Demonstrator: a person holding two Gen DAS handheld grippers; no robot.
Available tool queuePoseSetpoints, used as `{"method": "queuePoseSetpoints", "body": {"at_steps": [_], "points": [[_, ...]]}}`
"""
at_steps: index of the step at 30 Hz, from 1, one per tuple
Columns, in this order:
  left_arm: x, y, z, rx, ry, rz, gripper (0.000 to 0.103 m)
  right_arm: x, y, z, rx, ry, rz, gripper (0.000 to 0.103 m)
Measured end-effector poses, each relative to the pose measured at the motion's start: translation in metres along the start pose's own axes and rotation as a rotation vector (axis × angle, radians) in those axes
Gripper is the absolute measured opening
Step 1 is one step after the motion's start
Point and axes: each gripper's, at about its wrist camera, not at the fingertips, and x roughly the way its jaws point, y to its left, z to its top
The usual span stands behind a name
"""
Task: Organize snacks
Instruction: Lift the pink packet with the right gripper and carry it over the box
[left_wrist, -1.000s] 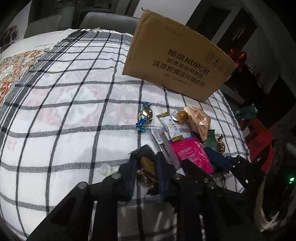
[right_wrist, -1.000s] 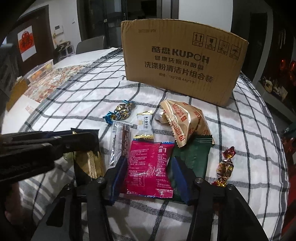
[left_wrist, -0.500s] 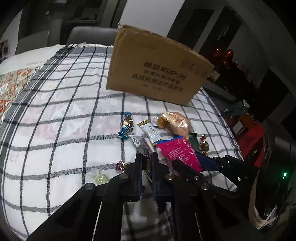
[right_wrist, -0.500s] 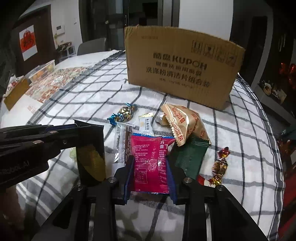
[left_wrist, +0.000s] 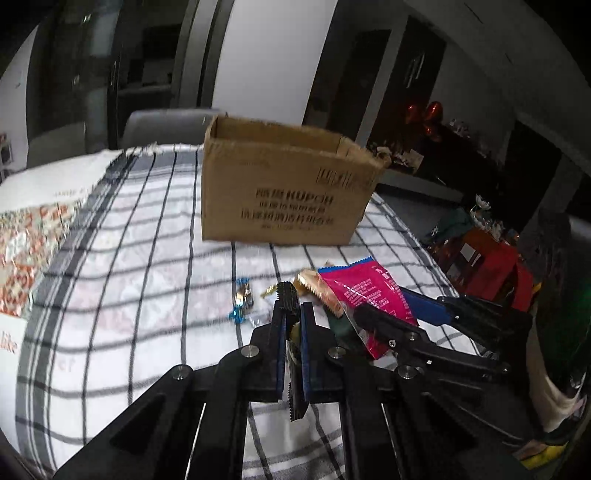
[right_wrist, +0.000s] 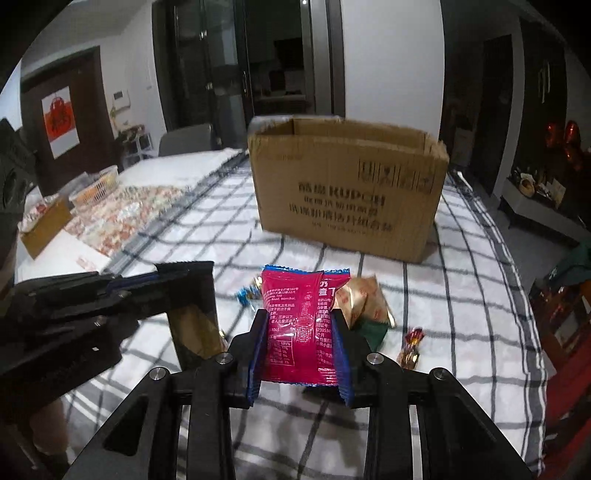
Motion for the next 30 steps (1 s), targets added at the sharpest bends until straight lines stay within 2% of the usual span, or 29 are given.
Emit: {"method": "queuePoseSetpoints", "body": {"at_steps": [6,15,30], "points": [[-0.012,-0.007,0.02,0.034,-0.057,-0.003,0.008,-0.018,-0.002,0.021,0.005,-0.066,-0.003,0.033],[-0.016,-0.011,0.063,0.096,-0.153,0.013,0.008,-0.023,-0.019,0.058,0.045,-0.134,-0.014,0.033],[0.0,-0.002,0.176,0.128,-0.247,-0.003,0.008,-0.004,-0.051,0.15,0.074,-0.216,-0.036,0.033]]}}
